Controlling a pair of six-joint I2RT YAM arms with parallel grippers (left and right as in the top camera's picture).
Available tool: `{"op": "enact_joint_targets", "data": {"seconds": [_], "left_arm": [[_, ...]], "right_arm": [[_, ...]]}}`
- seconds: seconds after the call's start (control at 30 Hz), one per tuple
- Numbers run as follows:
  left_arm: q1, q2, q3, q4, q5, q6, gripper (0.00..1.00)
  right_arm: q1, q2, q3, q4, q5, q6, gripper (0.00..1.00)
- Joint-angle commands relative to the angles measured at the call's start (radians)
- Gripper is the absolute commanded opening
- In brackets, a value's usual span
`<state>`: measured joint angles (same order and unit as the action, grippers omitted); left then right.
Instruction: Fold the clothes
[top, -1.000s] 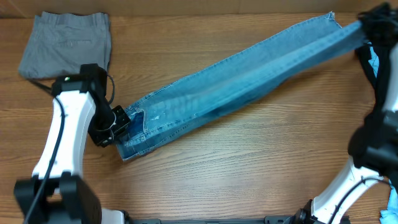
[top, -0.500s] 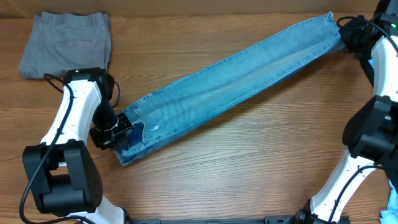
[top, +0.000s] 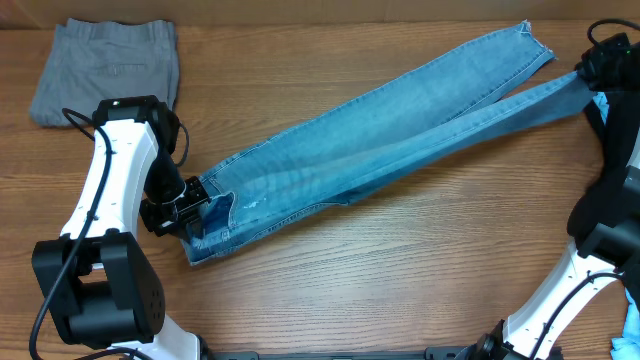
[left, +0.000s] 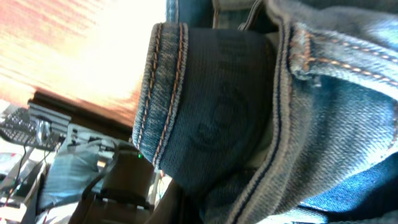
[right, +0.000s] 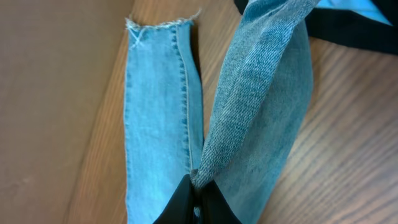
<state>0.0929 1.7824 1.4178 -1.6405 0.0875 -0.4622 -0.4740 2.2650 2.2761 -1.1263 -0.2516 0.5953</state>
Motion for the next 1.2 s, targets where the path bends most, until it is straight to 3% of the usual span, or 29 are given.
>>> {"op": "enact_joint_targets", "data": {"seconds": [0.0,0.23,0.33,0.37,0.43,0.47,0.6,0.8,0.93,1.1,1.17], "left_arm": [[0.031,-0.03,0.0,0.042,-0.219,0.064,0.06],[0.031,0.044,-0.003,0.231,-0.19,0.116,0.14],[0.032,0.127,-0.003,0.299,-0.184,0.139,0.23],[0.032,0.148,-0.003,0.323,-0.169,0.148,0.31],[0.032,0.192,-0.003,0.376,-0.145,0.156,0.53],[0.033,0.208,-0.002,0.399,-0.135,0.156,0.57],[0.044,0.237,0.011,0.412,-0.12,0.155,0.64],[0.095,0.235,0.121,0.313,-0.101,0.156,0.63],[0.118,0.235,0.256,0.283,-0.04,0.199,0.64],[0.119,0.235,0.416,0.288,0.045,0.257,0.69],[0.119,0.235,0.471,0.281,0.052,0.257,0.71]], "right_arm": [[-0.067,-0.026,0.065,0.115,0.176,0.001,0.04],[0.039,0.086,0.047,0.231,0.175,0.063,0.05],[0.092,0.17,0.047,0.41,0.109,0.059,0.14],[0.106,0.191,0.047,0.474,0.076,0.056,0.26],[0.137,0.241,0.047,0.589,0.032,0.056,0.93],[0.148,0.259,0.047,0.618,0.016,0.057,1.0],[0.156,0.269,0.049,0.561,0.01,0.025,1.0],[0.102,0.26,0.087,0.225,-0.025,-0.088,1.0],[0.097,0.262,0.085,0.091,-0.061,-0.222,1.0],[0.132,0.266,0.07,0.08,-0.048,-0.262,1.0],[0.143,0.266,0.041,0.116,-0.049,-0.25,0.95]]}}
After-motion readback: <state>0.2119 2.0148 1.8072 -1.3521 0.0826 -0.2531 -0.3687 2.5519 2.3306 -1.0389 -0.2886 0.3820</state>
